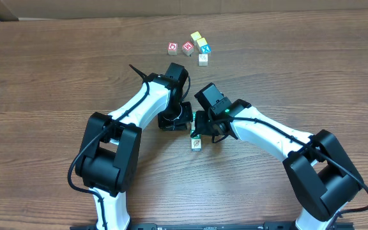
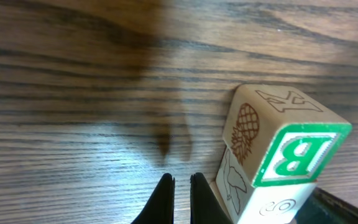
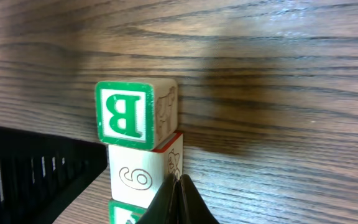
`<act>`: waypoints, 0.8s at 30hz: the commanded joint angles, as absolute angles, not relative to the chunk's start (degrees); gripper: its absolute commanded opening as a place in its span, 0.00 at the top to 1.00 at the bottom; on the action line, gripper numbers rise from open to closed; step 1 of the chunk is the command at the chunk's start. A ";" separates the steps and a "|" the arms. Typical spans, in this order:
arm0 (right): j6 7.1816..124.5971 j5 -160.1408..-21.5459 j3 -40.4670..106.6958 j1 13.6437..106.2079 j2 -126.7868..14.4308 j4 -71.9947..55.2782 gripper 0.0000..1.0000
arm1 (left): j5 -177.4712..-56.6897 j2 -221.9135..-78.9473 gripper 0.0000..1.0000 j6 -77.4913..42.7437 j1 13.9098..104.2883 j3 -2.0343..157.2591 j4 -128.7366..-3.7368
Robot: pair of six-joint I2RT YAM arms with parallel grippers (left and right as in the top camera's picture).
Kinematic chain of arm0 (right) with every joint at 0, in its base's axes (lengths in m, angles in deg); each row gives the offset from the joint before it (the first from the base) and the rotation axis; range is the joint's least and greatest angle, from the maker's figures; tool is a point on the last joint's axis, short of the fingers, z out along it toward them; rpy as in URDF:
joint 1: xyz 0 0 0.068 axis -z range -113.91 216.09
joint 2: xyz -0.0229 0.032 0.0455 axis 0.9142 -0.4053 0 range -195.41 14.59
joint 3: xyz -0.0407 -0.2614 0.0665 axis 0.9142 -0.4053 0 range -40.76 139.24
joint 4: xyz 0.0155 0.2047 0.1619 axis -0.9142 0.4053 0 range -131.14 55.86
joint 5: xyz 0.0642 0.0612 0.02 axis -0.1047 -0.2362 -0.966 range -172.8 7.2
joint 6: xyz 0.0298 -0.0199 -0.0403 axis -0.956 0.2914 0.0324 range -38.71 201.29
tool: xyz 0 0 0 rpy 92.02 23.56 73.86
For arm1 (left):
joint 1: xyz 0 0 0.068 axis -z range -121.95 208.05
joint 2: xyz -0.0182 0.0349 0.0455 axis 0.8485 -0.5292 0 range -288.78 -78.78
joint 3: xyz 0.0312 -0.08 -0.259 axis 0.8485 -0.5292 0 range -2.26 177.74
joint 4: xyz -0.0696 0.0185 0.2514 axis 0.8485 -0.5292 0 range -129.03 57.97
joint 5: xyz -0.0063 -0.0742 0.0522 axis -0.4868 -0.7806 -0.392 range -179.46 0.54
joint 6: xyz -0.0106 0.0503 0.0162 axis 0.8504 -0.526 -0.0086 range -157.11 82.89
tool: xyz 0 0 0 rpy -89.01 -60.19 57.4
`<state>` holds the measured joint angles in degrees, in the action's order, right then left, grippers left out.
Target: Flip 5 blocks
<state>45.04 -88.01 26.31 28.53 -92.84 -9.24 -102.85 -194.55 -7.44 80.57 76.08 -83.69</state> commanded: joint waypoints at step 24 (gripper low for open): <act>43.49 -88.93 27.88 29.73 -91.53 -2.14 0.96 | -101.06 -195.27 0.96 -7.35 79.61 75.78 -84.37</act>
